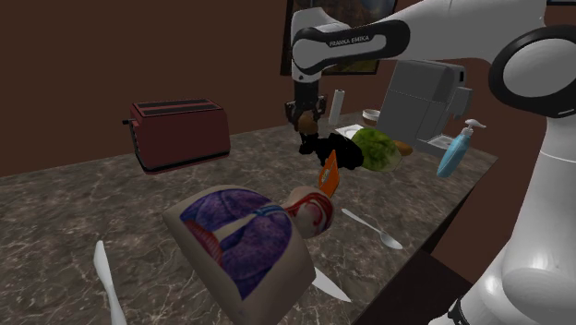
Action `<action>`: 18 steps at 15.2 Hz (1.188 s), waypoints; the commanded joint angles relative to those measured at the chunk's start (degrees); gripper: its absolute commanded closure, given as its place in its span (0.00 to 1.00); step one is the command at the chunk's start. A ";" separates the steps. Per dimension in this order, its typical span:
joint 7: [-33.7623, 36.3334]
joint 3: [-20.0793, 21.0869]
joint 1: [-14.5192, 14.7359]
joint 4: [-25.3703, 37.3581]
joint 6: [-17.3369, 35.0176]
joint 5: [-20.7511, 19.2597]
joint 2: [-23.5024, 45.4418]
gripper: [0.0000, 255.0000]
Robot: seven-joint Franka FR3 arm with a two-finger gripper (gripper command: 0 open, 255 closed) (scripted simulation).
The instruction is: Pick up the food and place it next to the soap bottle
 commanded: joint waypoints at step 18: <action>-2.81 0.14 0.85 18.19 -15.50 0.05 2.49 1.00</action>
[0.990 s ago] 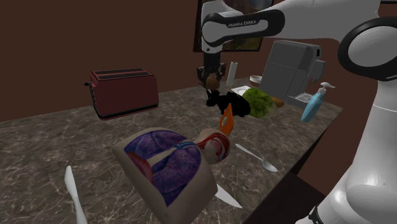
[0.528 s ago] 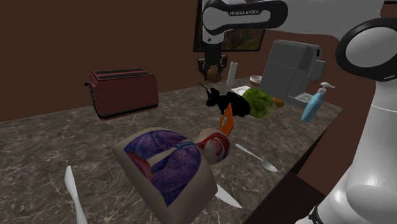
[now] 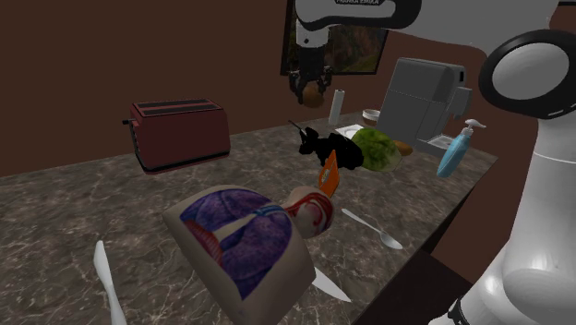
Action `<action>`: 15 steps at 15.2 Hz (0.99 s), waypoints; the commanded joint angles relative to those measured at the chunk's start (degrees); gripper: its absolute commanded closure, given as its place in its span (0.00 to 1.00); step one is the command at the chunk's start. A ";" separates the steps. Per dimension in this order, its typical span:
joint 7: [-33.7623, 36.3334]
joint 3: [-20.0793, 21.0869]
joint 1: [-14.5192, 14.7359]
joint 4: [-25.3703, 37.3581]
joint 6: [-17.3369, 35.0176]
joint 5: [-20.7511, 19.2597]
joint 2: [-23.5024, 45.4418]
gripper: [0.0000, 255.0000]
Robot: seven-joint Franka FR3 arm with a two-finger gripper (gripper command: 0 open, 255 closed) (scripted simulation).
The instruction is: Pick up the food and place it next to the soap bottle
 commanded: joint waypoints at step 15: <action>-5.32 -0.93 -1.83 12.84 -10.15 -0.19 1.81 1.00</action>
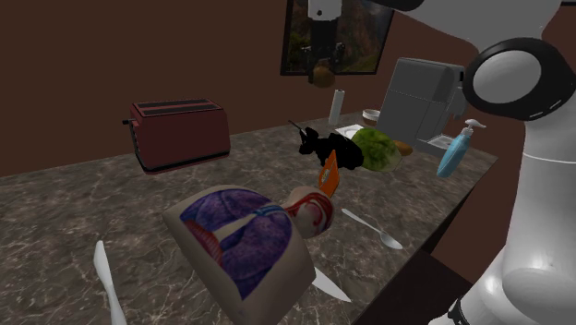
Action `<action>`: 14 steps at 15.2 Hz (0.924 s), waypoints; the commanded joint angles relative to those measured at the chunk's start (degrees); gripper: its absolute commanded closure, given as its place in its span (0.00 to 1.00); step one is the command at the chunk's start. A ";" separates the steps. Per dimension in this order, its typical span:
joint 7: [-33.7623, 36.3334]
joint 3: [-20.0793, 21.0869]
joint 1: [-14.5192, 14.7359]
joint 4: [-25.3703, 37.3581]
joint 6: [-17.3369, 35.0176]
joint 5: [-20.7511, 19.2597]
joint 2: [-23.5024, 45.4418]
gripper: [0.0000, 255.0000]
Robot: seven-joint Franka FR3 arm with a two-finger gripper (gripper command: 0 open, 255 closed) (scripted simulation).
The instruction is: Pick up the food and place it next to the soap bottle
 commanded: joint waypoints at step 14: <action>-17.80 -6.97 -13.38 -18.38 10.00 2.91 -12.36 1.00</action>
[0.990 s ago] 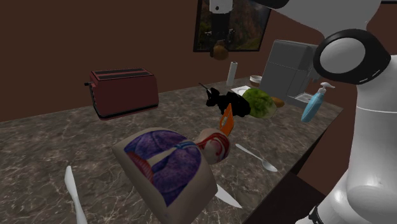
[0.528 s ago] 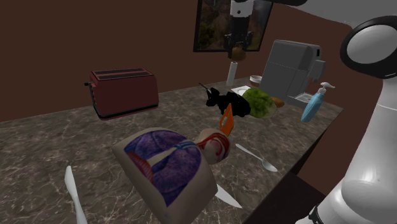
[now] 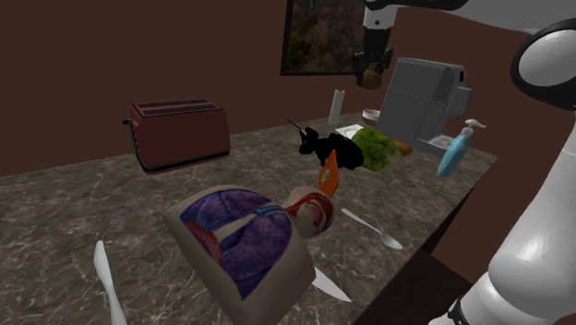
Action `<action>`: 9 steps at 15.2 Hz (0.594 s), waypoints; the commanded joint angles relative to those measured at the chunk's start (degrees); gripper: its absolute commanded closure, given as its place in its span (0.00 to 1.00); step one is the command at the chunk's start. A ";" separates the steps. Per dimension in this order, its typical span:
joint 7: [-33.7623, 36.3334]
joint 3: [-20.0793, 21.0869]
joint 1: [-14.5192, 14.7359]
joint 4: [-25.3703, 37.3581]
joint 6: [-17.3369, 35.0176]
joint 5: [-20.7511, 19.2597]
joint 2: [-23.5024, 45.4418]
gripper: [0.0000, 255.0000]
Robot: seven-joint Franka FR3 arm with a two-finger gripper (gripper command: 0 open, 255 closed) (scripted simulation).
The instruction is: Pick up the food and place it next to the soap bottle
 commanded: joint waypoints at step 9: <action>-13.26 -5.63 -8.17 -0.28 3.19 2.03 0.38 1.00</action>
